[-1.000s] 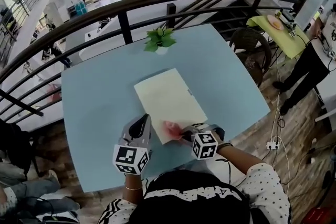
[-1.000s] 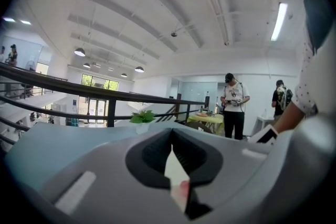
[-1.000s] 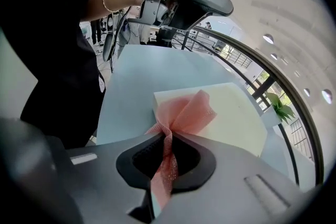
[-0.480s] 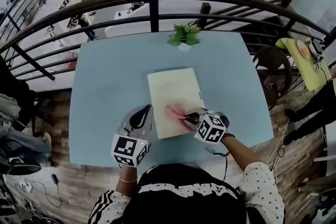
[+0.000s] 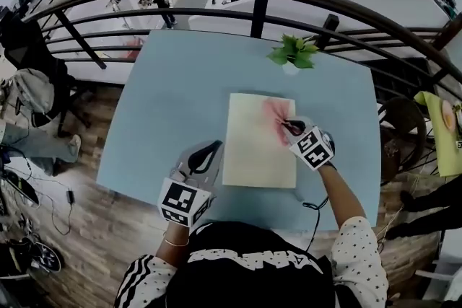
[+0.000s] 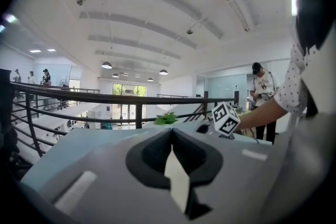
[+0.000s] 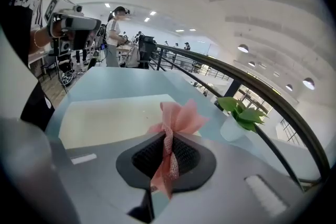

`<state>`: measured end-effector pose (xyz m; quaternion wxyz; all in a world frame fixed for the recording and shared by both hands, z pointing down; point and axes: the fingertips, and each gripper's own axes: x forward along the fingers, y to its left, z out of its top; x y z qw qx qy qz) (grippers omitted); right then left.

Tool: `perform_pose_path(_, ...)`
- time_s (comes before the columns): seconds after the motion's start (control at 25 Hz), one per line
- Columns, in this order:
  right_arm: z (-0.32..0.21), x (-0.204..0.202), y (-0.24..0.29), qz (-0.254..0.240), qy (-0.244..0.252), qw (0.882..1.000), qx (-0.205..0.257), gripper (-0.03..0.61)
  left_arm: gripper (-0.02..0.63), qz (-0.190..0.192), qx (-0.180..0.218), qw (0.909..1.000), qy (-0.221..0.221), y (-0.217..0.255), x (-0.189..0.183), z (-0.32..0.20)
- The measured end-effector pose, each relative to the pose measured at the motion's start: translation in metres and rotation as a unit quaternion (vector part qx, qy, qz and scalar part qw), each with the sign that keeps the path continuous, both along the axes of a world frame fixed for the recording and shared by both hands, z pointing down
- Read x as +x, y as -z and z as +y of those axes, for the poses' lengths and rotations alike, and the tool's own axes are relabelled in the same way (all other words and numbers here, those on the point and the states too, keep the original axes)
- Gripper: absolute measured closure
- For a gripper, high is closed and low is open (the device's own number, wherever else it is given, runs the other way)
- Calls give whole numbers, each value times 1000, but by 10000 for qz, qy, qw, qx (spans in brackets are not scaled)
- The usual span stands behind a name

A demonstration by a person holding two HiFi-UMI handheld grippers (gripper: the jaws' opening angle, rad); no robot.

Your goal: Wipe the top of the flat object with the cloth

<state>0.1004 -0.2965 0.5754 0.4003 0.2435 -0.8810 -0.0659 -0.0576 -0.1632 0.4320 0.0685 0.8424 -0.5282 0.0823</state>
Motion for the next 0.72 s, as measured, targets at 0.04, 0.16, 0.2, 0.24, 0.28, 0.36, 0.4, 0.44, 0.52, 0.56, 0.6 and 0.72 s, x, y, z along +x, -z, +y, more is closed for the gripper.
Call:
perform_pose_path(0.04, -8, 1, -1, 49, -10, 10000, 47, 557, 614, 7, -5, 10000, 63, -1, 0, 2)
perform_pose_path(0.16, -33, -3, -5, 211, 66, 9996, 183, 557, 614, 6, -37, 9997, 229, -4, -1, 6)
perform_pose_path(0.2, -41, -5, -6, 274, 130, 9993, 233, 557, 614, -10, -41, 9996, 287, -3, -1, 8)
perform_pose_path(0.24, -48, -8, -7, 339, 201, 9988, 274, 557, 614, -19, -41, 9994, 352, -1, -1, 10)
perform_pose_path(0.28, -53, -11, -9, 401, 263, 9984, 290, 557, 614, -3, -52, 9991, 420, 0, -2, 12)
perform_pose_path(0.36, -60, -12, -14, 532, 337, 9976, 274, 557, 614, 85, -97, 9984, 547, 2, -3, 18)
perform_pose_path(0.4, -63, -12, -17, 612, 355, 9971, 267, 557, 614, 118, -103, 9980, 610, 3, -3, 20)
perform_pose_path(0.44, -66, -11, -22, 693, 368, 9966, 260, 557, 614, 123, -85, 9976, 678, 4, -4, 22)
perform_pose_path(0.52, -69, -12, -31, 815, 403, 9956, 232, 557, 614, 80, -26, 9966, 825, 6, -7, 28)
perform_pose_path(0.56, -69, -13, -35, 861, 425, 9951, 215, 557, 614, 67, -15, 9960, 891, 7, -8, 31)
perform_pose_path(0.6, -68, -13, -38, 902, 446, 9947, 202, 557, 614, 61, -15, 9955, 944, 8, -9, 35)
perform_pose_path(0.72, -64, -14, -44, 982, 493, 9936, 252, 557, 614, 14, -7, 9945, 1043, 9, -10, 44)
